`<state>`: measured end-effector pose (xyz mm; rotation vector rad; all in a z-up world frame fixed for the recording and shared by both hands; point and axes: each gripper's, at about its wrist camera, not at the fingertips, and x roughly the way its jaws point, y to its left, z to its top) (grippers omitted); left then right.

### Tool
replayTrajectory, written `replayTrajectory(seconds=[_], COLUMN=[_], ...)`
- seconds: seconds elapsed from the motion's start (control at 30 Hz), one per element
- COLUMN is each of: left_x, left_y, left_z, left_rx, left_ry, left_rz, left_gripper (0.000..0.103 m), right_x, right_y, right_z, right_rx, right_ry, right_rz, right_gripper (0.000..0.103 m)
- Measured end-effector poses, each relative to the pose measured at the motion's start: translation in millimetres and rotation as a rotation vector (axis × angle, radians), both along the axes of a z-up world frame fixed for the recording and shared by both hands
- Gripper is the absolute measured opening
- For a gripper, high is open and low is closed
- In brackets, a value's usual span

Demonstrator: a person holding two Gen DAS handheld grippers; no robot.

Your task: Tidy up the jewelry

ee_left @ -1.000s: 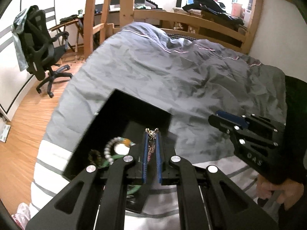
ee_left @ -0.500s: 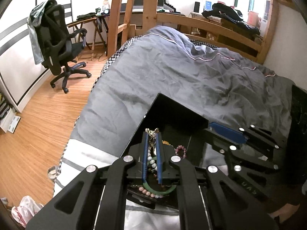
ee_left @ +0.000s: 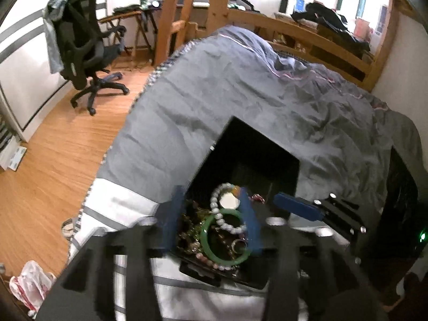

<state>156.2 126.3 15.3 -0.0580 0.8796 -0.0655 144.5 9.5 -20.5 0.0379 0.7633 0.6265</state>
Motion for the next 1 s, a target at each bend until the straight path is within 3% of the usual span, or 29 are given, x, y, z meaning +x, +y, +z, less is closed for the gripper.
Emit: replayTrajectory(seconds=[0.03, 0.07, 0.1, 0.17, 0.33, 0.5, 0.67, 1.0], left_x=[-2, -2, -4, -7, -14, -41, -70, -137], left_y=[0, 1, 3, 6, 10, 7, 11, -9], left_z=[2, 4, 7, 13, 28, 39, 38, 27], left_rx=[0.004, 0.007, 0.012, 0.012, -0.012, 0.048, 0.019, 0.194], left_ry=[-0.01, -0.021, -0.037, -0.068, -0.108, -0.15, -0.132, -0.107], left_rz=[0.009, 0.02, 0.038, 0.066, 0.103, 0.116, 0.131, 0.091], left_gripper=[0.065, 0.075, 0.081, 0.096, 0.097, 0.097, 0.097, 0.097], right_x=[-1, -2, -4, -7, -16, -30, -55, -112], right_y=[0, -2, -3, -6, -11, -23, -37, -70], right_z=[1, 3, 4, 10, 26, 50, 67, 58], right_rx=[0.012, 0.023, 0.026, 0.043, 0.025, 0.02, -0.014, -0.051], right_ry=[-0.001, -0.006, -0.012, -0.027, -0.05, -0.072, -0.076, -0.036], right_rz=[-0.001, -0.01, -0.019, -0.035, -0.083, -0.124, -0.169, -0.203], right_gripper=[0.072, 0.089, 0.094, 0.095, 0.099, 0.099, 0.099, 0.099])
